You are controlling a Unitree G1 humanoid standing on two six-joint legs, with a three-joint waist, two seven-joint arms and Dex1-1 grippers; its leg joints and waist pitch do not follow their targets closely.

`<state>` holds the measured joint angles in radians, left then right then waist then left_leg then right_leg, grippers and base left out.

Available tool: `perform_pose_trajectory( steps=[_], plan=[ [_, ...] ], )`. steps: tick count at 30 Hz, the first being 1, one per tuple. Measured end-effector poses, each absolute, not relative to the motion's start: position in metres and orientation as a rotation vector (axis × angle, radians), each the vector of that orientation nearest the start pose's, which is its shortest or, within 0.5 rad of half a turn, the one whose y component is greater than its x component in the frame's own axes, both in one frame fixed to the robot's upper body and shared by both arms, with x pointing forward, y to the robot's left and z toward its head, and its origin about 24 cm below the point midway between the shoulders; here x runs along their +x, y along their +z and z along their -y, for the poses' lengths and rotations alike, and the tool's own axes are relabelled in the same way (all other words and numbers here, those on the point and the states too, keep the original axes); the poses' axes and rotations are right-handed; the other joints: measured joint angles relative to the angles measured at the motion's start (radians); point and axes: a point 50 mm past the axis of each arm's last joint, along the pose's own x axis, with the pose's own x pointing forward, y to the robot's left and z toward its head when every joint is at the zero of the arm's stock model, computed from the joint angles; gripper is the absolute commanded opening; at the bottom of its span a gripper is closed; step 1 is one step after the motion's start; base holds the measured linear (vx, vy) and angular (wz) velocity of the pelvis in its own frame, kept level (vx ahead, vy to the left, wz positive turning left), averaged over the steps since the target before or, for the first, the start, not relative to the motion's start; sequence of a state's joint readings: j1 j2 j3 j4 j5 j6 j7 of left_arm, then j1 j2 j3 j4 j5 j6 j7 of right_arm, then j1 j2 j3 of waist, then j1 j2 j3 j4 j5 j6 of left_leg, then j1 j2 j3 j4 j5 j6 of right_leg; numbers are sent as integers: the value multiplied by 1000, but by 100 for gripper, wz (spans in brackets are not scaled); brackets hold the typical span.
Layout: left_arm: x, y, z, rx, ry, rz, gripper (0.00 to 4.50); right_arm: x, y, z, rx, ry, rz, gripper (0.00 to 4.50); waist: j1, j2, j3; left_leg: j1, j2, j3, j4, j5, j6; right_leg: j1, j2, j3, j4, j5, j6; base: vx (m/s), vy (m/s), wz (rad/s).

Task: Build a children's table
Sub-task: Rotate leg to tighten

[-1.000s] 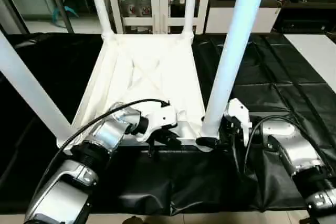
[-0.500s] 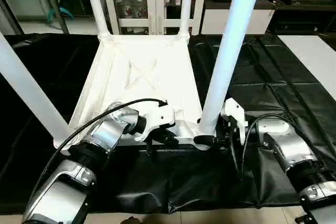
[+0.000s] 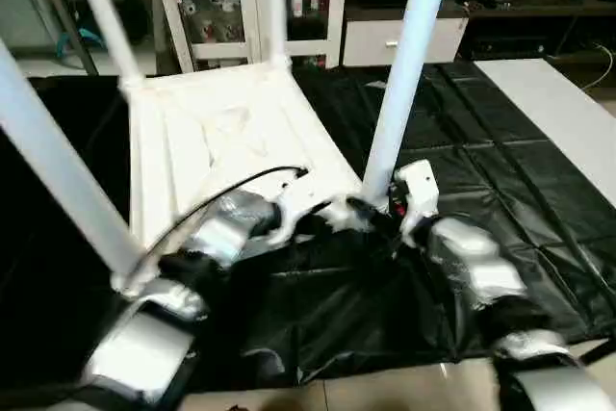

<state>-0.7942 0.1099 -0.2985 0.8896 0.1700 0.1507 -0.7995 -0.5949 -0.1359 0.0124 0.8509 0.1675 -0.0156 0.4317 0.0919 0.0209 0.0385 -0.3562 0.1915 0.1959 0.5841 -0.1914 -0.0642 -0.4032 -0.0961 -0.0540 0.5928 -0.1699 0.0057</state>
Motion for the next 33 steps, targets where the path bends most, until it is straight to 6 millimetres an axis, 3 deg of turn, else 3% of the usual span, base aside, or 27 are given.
perform_pose_trajectory(
  steps=[7, 12, 14, 19, 21, 25, 28, 33],
  plan=[
    [356, 46, -43, 484, -901, -429, 0, 358, 28, 109, 41, 141, -230, 270, 2, 1, -1, -2, -2, 1, -3, 0, 0, -1, 0, 2, 0, 2, -3, 0, 0, 0],
    [358, 48, -41, 491, -892, -416, 0, 360, 30, 105, 49, 113, -213, 270, 9, 1, -1, -2, -2, 1, -8, 0, 0, -1, 0, 3, -2, 1, -1, 0, 0, 0],
    [358, 48, -41, 491, -895, -410, 0, 360, 29, 108, 84, 140, -202, 325, 14, 1, -1, -2, -2, 2, -9, 0, 0, -2, 0, 3, -2, 0, -1, 0, 0, 0],
    [362, 49, -63, 486, -885, -415, 0, 354, 29, 105, 101, 283, -161, 373, -3, 3, 0, -4, 0, -1, -11, 0, 0, -4, 2, 1, -1, 0, 0, 0, 0, 0],
    [361, 49, -67, 476, -914, -418, 0, 354, 32, 110, 79, 332, -155, 386, 0, 5, 1, -4, 0, -1, -13, 0, 0, -4, 2, 0, -1, 0, 0, 0, 0, 0],
    [354, 50, -74, 478, -1023, -426, 0, 355, 51, 129, -4, 476, -88, 430, 13, 7, 0, -2, 1, -1, -13, 0, 0, -5, 2, -1, -1, 0, -1, 0, 0, 0],
    [348, 49, -83, 482, -1113, -442, 0, 350, 54, 143, -49, 563, -102, 445, 22, 6, 0, -2, 1, 0, -13, 0, 0, -5, 2, -1, -1, -1, -1, 0, 0, 0],
    [334, 52, -98, 505, -1337, -489, 0, 323, 54, 161, -238, 953, -198, 445, 47, 9, 1, -4, 1, 2, -11, 0, 0, -5, 1, -1, -4, -1, -1, 0, 0, 0]
  ],
)
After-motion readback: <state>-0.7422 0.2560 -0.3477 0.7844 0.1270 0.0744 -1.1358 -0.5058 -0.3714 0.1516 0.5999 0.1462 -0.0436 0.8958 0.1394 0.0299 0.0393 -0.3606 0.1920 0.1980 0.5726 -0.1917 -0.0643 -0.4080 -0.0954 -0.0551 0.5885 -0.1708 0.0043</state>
